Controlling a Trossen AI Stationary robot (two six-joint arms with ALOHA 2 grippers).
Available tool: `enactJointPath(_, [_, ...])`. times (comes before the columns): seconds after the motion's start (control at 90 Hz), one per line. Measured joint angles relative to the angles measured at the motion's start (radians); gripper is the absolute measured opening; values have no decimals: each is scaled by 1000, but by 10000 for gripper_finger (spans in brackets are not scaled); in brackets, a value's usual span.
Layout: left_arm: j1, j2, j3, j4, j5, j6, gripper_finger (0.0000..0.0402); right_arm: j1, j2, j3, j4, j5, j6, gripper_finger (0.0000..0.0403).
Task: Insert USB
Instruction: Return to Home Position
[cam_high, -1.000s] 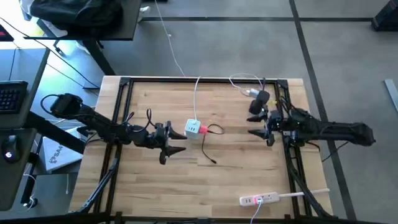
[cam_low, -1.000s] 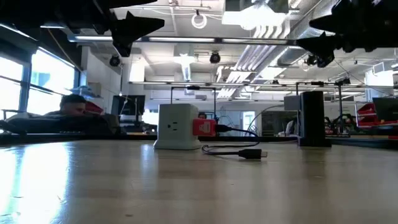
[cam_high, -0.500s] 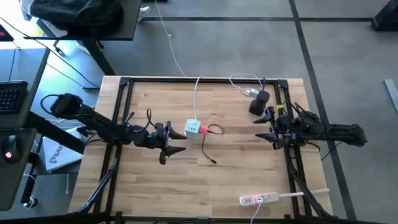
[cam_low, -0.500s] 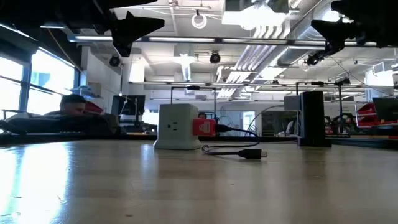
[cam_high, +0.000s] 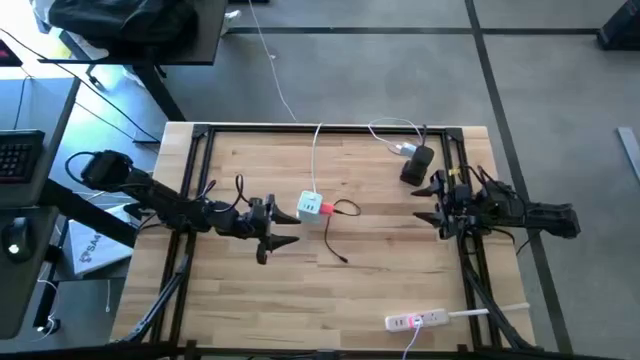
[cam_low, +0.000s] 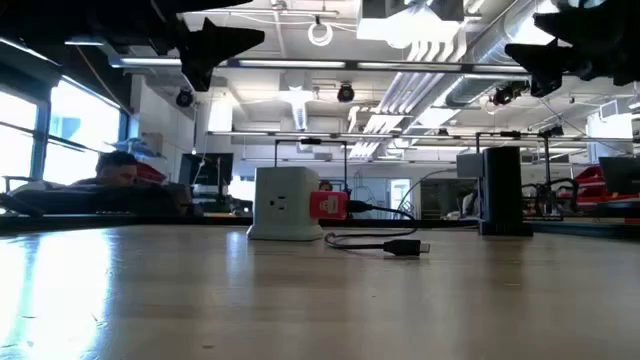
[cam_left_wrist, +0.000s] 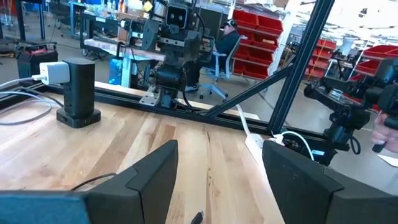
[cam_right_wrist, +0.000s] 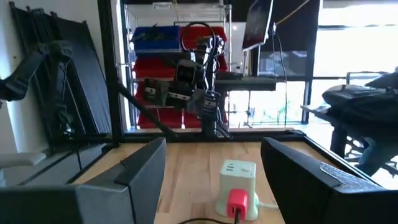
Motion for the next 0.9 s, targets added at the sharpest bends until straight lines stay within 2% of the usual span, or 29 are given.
enactJointPath(0.056, [0,0,0,0,0,0,211,0,0,-42,50,9,5,232])
enactJointPath(0.178, [-3,0,0,-1,2,-2,212,0,7,-46,-1,70,50,232])
enactJointPath(0.367, [-5,0,0,7,-15,3,212,0,9,-46,-66,65,84,232])
enactJointPath(0.533, [-3,-48,0,-64,-35,126,211,0,9,-46,-79,65,83,232])
enactJointPath(0.711, [-8,-236,0,-229,-144,167,212,0,9,-46,-79,65,83,232])
enactJointPath(0.9, [-27,-473,0,-494,-74,247,211,0,9,-46,-79,64,83,232])
